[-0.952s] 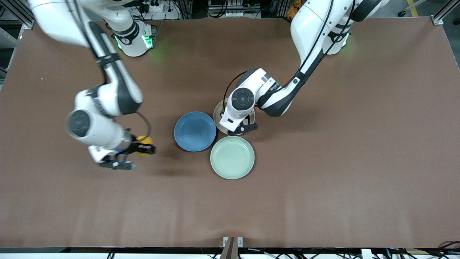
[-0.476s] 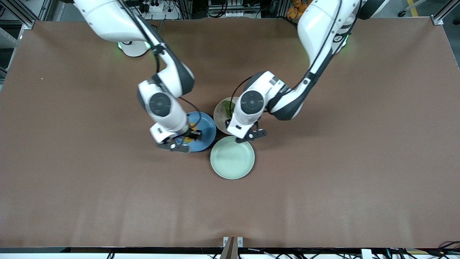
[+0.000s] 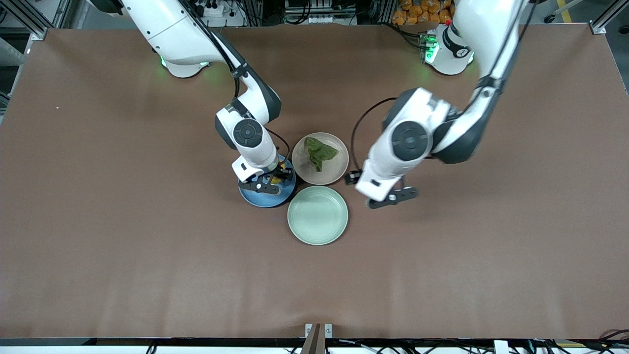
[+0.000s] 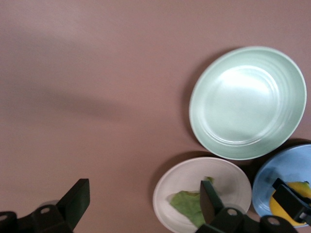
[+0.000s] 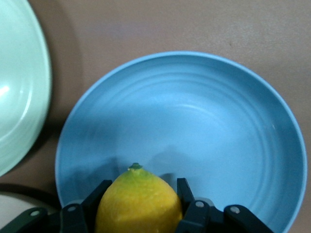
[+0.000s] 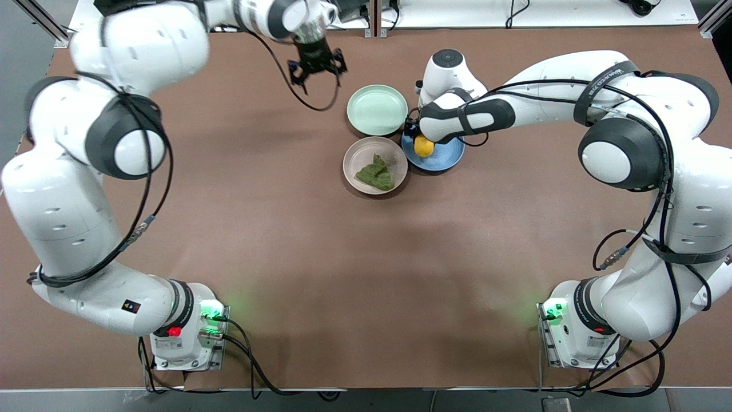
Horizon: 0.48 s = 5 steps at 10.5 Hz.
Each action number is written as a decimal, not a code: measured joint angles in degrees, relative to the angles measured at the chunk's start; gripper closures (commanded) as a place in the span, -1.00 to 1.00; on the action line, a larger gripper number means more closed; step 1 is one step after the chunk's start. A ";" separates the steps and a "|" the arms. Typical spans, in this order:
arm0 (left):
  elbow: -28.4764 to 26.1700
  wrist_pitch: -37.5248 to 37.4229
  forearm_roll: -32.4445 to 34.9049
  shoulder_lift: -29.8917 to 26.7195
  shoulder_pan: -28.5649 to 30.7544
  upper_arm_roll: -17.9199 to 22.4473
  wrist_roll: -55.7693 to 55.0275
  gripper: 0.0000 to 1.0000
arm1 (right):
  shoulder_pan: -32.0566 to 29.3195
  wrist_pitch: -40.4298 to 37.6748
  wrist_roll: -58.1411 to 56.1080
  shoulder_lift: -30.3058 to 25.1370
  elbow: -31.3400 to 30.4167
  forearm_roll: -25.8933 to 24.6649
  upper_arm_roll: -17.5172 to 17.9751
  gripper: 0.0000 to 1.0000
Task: Place lemon and lettuce in plates
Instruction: 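Open the right gripper over the blue plate while the left gripper withdraws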
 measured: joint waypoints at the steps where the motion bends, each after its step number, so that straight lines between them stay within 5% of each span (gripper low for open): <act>1: 0.04 -1.77 2.15 -2.25 1.83 0.00 0.50 -1.00 | -0.02 0.00 0.00 -0.01 -0.01 -0.52 -0.04 -0.99; 5: -0.03 -4.74 4.59 -8.19 9.56 0.13 6.65 -1.00 | -0.68 -1.16 0.00 -2.67 0.60 -1.24 -0.69 -1.00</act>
